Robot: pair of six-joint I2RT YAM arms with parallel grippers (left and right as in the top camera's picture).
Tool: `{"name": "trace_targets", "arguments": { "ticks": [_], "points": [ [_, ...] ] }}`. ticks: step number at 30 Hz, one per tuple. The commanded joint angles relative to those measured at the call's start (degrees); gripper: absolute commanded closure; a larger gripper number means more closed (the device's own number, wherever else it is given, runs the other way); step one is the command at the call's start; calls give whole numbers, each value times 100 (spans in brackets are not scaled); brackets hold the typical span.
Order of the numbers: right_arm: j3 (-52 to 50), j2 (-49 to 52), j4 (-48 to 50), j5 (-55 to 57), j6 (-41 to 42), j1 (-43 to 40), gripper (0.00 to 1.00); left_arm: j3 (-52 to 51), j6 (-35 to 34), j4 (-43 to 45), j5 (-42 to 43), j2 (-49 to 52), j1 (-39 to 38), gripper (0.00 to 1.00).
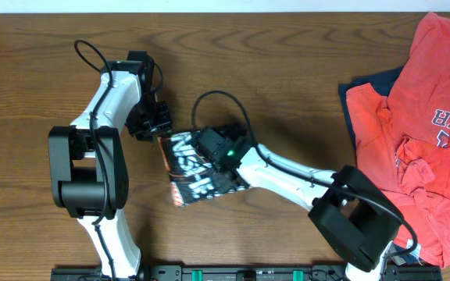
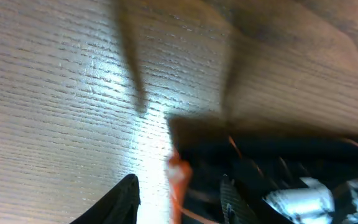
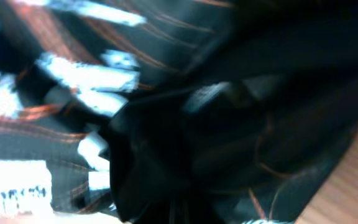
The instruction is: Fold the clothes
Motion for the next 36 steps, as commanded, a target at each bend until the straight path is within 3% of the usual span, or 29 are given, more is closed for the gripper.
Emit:
{"name": "trace_targets", "arguments": {
  "ticks": [1, 5, 12, 20, 30, 36],
  "points": [
    [37, -243, -302, 614, 986, -297, 89, -256, 96, 2, -52, 22, -2, 57],
    [37, -433, -621, 557, 977, -531, 84, -562, 96, 83, -26, 20, -17, 61],
    [39, -498, -791, 682, 1058, -820, 87, -898, 101, 63, 81, 20, -243, 62],
    [50, -501, -1126, 820, 1655, -1720, 89, -911, 140, 13, 74, 20, -437, 62],
    [50, -501, -2420, 216, 1725, -2326, 78, -590, 138, -70, -271, -363, -363, 61],
    [48, -501, -2450, -931, 1161, -2262, 80, -372, 129, 750, -247, -837, -363, 53]
  ]
}}
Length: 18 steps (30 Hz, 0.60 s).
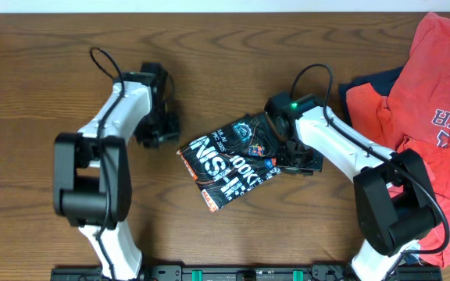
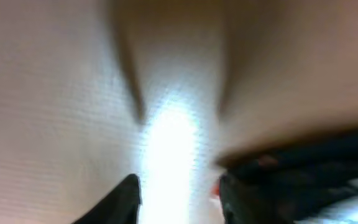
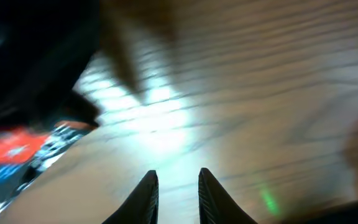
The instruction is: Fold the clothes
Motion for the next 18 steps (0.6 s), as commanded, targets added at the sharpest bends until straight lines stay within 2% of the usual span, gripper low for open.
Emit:
{"name": "trace_targets", "arguments": {
  "ticks": [1, 6, 14, 18],
  "points": [
    [44, -122, 133, -962, -437, 90, 80, 181, 68, 378, 118, -328, 26, 49],
    [4, -120, 446, -1366, -442, 321, 80, 164, 98, 717, 986, -219, -44, 48],
    [-208, -120, 1082, -1401, -264, 654, 76, -225, 372, 629, 984, 109, -581, 49],
    [-476, -118, 1366, -1399, -262, 658, 74, -546, 365, 629, 649, 179, -804, 49]
  ]
}}
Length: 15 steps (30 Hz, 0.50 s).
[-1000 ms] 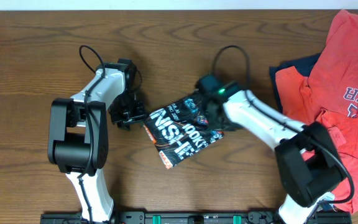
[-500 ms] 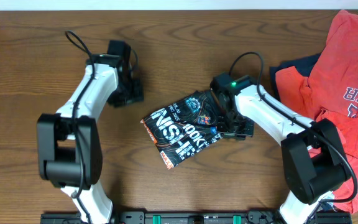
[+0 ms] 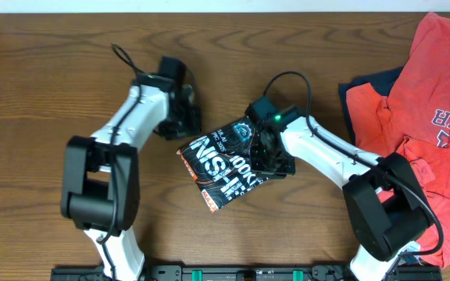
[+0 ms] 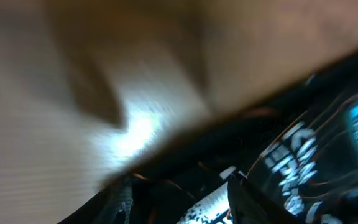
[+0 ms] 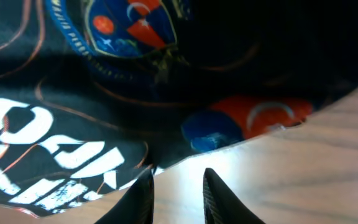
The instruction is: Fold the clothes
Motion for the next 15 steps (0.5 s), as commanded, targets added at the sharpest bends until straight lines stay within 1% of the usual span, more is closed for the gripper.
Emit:
{"name": "trace_targets", "arguments": {
  "ticks": [1, 4, 7, 9, 13, 14, 15],
  "points": [
    [-308, -118, 205, -59, 22, 31, 74, -319, 118, -15, -323, 133, -127, 49],
    [-667, -118, 715, -52, 15, 22, 70, -588, 116, -42, -437, 133, -133, 49],
    [-992, -118, 1255, 133, -2, 15, 69, -903, 96, -90, -437, 133, -133, 49],
    [-1058, -118, 1366, 518, 0, -24, 68, -1143, -26, -131, -435, 133, -133, 49],
    [-1045, -118, 1615, 1696, -11, -304, 67, -1486, -494, -457, -264, 131, -133, 49],
    [-1040, -118, 1698, 1821, -70, -387, 67, -1504, -566, -549, -212, 131, -133, 49],
    [-1040, -118, 1888, 1871, -317, -525, 67, -1504, -623, -664, -94, 129, -133, 49]
  ]
}}
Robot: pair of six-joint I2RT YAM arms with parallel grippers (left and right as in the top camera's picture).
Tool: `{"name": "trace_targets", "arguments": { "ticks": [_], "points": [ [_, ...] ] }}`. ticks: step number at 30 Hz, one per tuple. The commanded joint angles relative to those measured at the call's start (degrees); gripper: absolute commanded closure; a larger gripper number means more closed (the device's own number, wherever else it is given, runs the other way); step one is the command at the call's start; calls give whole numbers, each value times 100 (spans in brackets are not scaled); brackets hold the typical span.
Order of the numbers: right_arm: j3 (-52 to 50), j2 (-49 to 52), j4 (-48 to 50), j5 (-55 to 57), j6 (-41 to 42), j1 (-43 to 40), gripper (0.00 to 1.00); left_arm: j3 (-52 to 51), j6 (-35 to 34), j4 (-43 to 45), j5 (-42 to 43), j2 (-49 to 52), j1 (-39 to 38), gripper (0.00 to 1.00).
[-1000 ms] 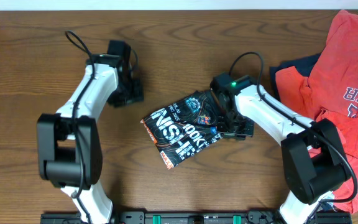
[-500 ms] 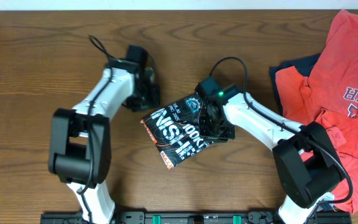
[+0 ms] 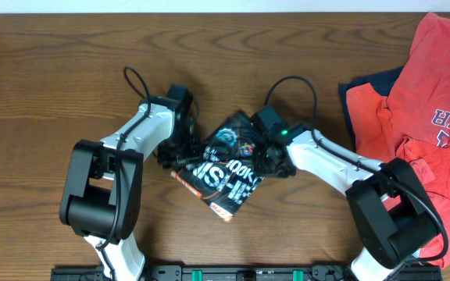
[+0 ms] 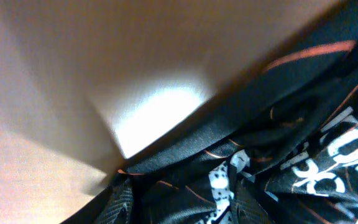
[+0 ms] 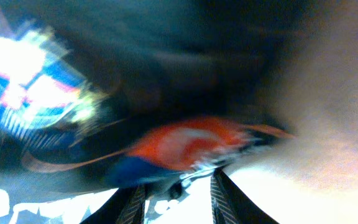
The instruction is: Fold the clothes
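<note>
A folded black shirt (image 3: 225,168) with white lettering and a coloured badge lies mid-table, turned like a diamond. My left gripper (image 3: 180,154) is against its left edge. In the left wrist view, the left gripper (image 4: 182,202) is open and black cloth (image 4: 278,155) lies between and past the fingers. My right gripper (image 3: 270,156) is at the shirt's right edge. In the right wrist view, the right gripper (image 5: 178,196) has its fingers apart at the hem, with the shirt (image 5: 104,93) blurred above them and bare table to the right.
A heap of red shirts (image 3: 420,117) over a navy garment (image 3: 369,82) fills the table's right end. Brown wooden table (image 3: 45,70) surrounds the folded shirt. A black bar (image 3: 225,275) runs along the front edge.
My left gripper has moved from the shirt's upper left corner down to its left edge. The shirt has turned a little and shifted. My right gripper stays at the right edge.
At first the shirt lay further left, with my right gripper on top of it and my left at its top corner. Then it lay further right with both grippers off it. Then both came to its edges, and now they flank it.
</note>
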Motion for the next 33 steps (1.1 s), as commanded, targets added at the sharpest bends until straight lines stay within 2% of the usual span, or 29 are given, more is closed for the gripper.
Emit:
{"name": "trace_targets", "arguments": {
  "ticks": [1, 5, 8, 9, 11, 13, 18, 22, 28, 33],
  "points": [
    [-146, 160, 328, 1169, -507, -448, 66, -431, -332, -225, 221, 354, 17, 49],
    [-131, 157, 468, 966, -914, -732, 60, -348, -463, -195, 424, 13, 31, 48],
    [-131, 157, 280, 929, -911, -782, 52, -170, -457, 59, 422, -358, 79, 41],
    [-131, 157, 219, 929, -911, -782, 50, -131, -457, 188, 422, -466, 105, 37],
    [-133, 160, 118, 929, -911, -774, 49, -90, -455, 575, 422, -671, 173, 13],
    [-136, 157, 24, 929, -911, -772, 47, -90, -452, 1073, 422, -835, 256, 6],
    [-138, 160, -37, 927, -909, -772, 47, -94, -166, 2098, 522, -844, 352, 4],
    [-138, 157, -76, 927, -909, -772, 46, -96, 514, 2677, 1342, -660, 348, 4],
    [-138, 157, -153, 927, -907, -772, 46, -96, 866, 2918, 2590, -59, 306, 3],
    [-138, 160, -205, 927, -909, -772, 45, -114, 883, 2863, 3051, 439, 184, 6]
  ]
}}
